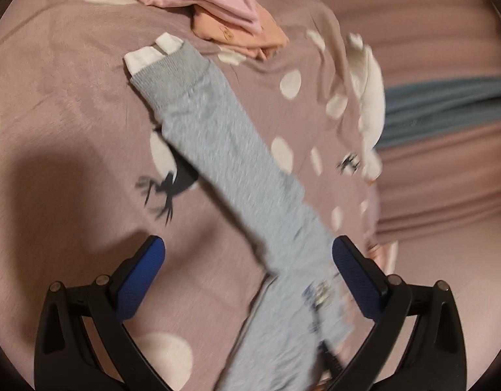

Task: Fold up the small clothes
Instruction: 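Grasp the other sleeve cuff with the left tool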

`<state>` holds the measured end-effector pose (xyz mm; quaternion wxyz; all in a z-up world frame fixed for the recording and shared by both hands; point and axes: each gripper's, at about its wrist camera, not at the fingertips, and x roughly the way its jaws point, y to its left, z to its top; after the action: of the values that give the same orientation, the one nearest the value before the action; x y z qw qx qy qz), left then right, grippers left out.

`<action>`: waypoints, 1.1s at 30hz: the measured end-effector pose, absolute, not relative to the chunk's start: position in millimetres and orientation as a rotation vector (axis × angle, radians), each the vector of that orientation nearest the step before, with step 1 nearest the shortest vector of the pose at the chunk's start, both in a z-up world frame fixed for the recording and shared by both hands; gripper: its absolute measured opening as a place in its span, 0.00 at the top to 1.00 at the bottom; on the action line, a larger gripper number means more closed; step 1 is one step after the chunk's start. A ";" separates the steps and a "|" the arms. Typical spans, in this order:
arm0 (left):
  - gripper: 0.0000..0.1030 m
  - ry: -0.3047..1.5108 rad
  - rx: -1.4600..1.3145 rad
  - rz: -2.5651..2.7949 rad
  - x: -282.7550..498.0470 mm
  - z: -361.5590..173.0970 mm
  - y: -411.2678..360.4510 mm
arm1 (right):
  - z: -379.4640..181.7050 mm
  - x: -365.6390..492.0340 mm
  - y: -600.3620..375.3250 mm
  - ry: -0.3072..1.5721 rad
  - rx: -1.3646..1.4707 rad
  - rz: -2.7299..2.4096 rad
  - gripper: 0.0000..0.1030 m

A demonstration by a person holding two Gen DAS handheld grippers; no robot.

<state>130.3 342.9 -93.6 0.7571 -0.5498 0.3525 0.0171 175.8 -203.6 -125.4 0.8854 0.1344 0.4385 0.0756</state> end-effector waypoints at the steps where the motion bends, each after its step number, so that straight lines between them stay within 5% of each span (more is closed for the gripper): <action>1: 0.00 0.761 -1.223 0.035 131.9 -95.5 346.7 | -123.2 176.0 -205.5 0.913 0.294 0.159 0.80; 13: 0.04 0.640 -1.298 0.148 176.3 -113.0 378.5 | -92.7 139.7 -219.5 0.832 0.407 0.244 0.79; 22: 0.43 0.585 -1.307 0.357 186.0 -120.0 415.7 | -82.6 126.0 -216.1 0.820 0.395 0.264 0.78; 26: 0.82 0.615 -1.283 0.381 184.9 -119.6 425.1 | -84.0 123.2 -215.6 0.826 0.390 0.255 0.74; 28: 0.84 0.625 -1.248 0.380 185.5 -114.4 424.8 | -85.0 122.0 -216.2 0.830 0.400 0.245 0.65; 33: 0.86 0.628 -1.105 0.337 195.7 -82.2 407.7 | -84.6 115.4 -220.0 0.819 0.431 0.245 0.65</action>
<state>195.7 407.7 -82.2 0.7916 -0.5134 0.2920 0.1565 115.4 -220.0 -84.6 0.8876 0.2073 0.3942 0.1178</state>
